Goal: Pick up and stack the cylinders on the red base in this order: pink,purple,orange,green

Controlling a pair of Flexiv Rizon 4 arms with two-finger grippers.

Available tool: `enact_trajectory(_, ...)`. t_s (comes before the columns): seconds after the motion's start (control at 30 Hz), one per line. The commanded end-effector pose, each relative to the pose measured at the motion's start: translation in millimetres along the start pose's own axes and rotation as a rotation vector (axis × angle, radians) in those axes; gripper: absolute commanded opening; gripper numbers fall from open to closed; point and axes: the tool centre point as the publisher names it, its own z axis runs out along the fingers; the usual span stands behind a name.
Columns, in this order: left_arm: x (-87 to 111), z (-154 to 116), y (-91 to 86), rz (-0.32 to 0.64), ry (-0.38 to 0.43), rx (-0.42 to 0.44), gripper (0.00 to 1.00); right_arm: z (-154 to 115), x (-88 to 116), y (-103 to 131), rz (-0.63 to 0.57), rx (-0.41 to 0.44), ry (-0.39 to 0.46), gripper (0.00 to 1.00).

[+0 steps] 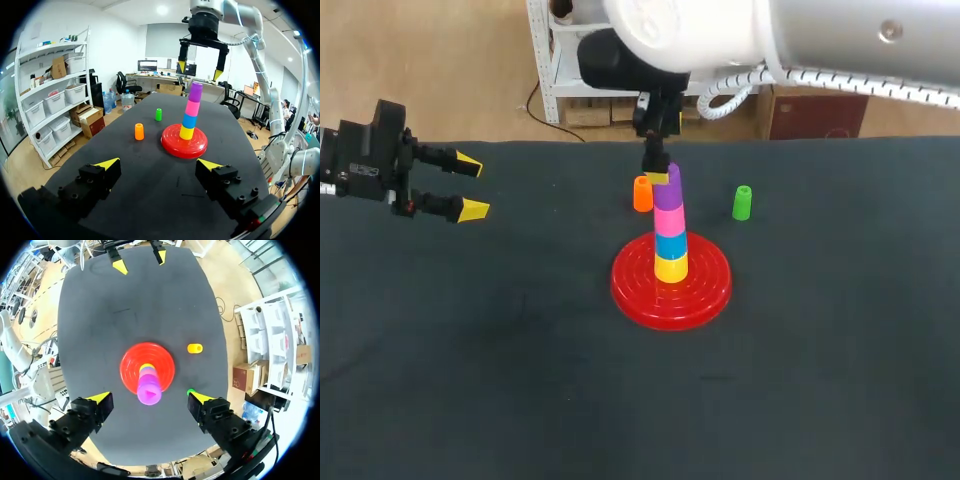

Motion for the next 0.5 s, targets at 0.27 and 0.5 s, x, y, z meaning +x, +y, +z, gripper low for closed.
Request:
enact_trajectory(0.27, 1.5, 0, -1.5, 0.003, -0.005, -0.004, 1.00, -9, -29, -48, 0.075, -0.095, -0.017, 1.00)
enact_trajectory(0.5, 1.5, 0, -1.5, 0.003, -0.005, -0.004, 1.00, -7, -37, -69, 0.115, -0.137, 0.005, 1.00)
